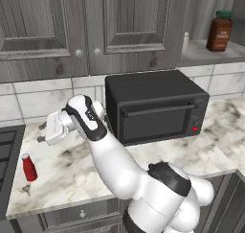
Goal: Collect the paprika, ketchup, and shaker from the cabinet and place them next to the stove.
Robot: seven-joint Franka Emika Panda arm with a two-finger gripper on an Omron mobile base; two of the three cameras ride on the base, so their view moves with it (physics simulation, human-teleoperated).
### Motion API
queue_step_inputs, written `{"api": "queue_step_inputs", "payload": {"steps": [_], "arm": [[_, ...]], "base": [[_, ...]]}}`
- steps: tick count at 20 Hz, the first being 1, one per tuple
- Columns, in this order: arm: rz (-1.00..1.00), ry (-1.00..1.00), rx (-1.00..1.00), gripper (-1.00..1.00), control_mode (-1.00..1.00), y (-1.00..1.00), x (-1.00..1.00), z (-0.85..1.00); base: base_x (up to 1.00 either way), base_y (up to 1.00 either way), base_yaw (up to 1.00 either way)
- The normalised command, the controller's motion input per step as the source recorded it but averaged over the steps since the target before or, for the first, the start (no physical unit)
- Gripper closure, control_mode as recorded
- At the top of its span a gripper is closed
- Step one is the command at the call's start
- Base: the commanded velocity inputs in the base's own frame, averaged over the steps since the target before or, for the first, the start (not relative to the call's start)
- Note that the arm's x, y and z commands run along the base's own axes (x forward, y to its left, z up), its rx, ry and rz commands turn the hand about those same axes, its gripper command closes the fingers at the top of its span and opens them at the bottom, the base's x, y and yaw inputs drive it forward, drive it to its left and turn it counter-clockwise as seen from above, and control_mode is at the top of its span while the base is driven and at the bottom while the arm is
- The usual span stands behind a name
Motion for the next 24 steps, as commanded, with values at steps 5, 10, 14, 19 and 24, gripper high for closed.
{"api": "queue_step_inputs", "payload": {"steps": [5, 10, 14, 19, 24], "arm": [[-0.18, -0.01, 0.00, -1.00, -1.00, -0.63, -0.39, 0.66], [-0.31, 0.00, 0.00, -1.00, -1.00, -0.58, -0.50, 0.34], [-0.33, 0.00, 0.00, -1.00, -1.00, -0.82, -0.51, 0.01], [-0.12, -0.01, -0.02, -1.00, -1.00, -0.67, -0.24, -0.07], [-0.07, 0.00, 0.01, -1.00, -1.00, -0.53, -0.04, 0.01]], "base": [[0.00, 0.00, 0.00], [0.00, 0.00, 0.00], [0.00, 0.00, 0.00], [0.00, 0.00, 0.00], [0.00, 0.00, 0.00]]}}
